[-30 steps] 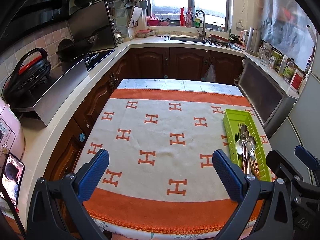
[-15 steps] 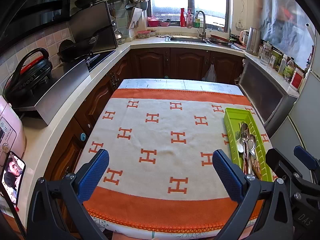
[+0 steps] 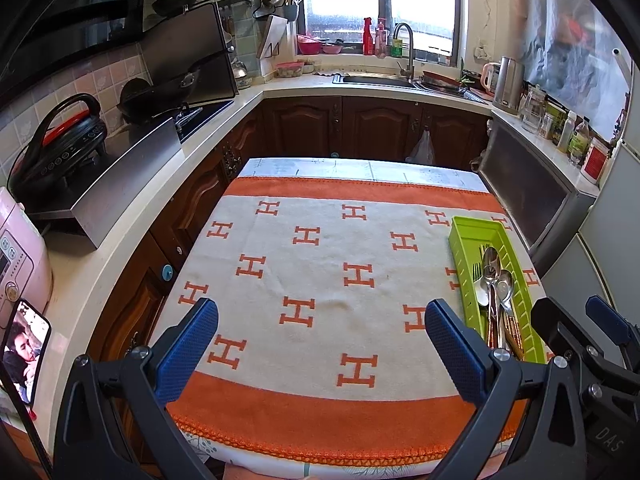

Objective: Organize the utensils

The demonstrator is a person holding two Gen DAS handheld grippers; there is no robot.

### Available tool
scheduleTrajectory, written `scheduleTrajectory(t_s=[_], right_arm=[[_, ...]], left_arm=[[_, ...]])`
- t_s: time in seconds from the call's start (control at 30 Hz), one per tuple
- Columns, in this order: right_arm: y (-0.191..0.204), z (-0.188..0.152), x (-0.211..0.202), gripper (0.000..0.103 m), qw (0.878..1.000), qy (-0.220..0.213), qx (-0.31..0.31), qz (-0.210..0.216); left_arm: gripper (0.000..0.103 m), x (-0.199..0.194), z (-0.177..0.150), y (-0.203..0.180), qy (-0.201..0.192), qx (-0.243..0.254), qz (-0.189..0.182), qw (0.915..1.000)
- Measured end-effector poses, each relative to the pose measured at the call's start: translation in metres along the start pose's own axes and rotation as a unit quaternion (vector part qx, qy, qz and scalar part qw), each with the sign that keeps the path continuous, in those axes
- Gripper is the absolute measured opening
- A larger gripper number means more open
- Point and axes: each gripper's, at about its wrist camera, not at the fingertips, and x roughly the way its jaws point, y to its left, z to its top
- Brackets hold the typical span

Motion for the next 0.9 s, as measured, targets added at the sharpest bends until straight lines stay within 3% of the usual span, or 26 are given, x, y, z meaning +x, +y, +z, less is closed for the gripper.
scheduleTrajectory(t_s=[0.9], right_arm=[[0.017, -0.013, 0.007, 0.103, 1.0, 0.004, 0.007, -0.003]], left_arm=[[0.102, 0.003, -0.011, 0.001, 0.012, -0.013, -0.006, 0.9998]])
